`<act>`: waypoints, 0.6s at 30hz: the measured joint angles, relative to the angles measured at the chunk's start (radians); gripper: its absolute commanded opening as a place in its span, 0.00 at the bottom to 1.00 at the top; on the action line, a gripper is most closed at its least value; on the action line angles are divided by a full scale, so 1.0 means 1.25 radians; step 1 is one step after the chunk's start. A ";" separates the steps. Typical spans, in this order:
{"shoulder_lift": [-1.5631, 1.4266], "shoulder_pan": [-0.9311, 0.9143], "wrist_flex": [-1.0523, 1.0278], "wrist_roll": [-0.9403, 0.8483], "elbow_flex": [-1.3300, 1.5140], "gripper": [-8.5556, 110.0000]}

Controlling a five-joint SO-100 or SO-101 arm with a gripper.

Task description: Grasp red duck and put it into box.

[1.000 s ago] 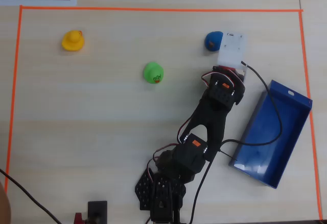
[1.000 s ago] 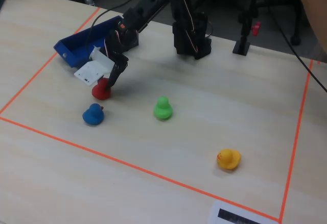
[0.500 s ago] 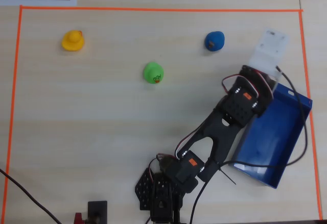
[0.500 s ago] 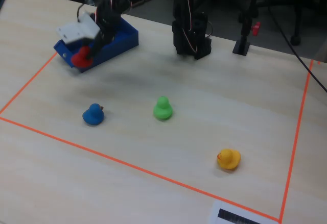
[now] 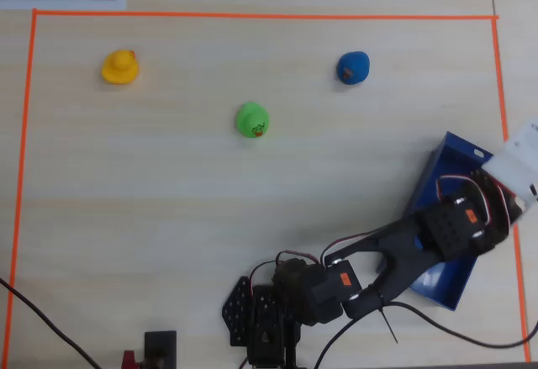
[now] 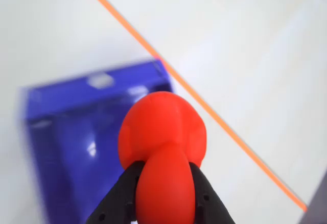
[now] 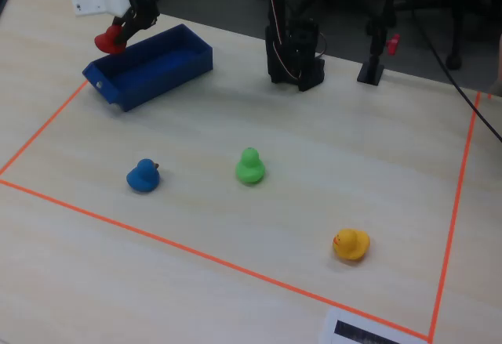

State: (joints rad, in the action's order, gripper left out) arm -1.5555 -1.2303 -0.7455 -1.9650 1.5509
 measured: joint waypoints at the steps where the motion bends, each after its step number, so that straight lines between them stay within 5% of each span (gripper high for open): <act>1: 0.006 -0.007 0.000 -0.002 0.004 0.07; 15: 0.094 -0.002 0.039 -0.032 0.042 0.08; 18: 0.110 -0.004 0.053 -0.033 0.043 0.23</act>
State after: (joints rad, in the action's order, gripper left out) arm -1.4174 -1.2349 -0.6796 -2.0064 1.6045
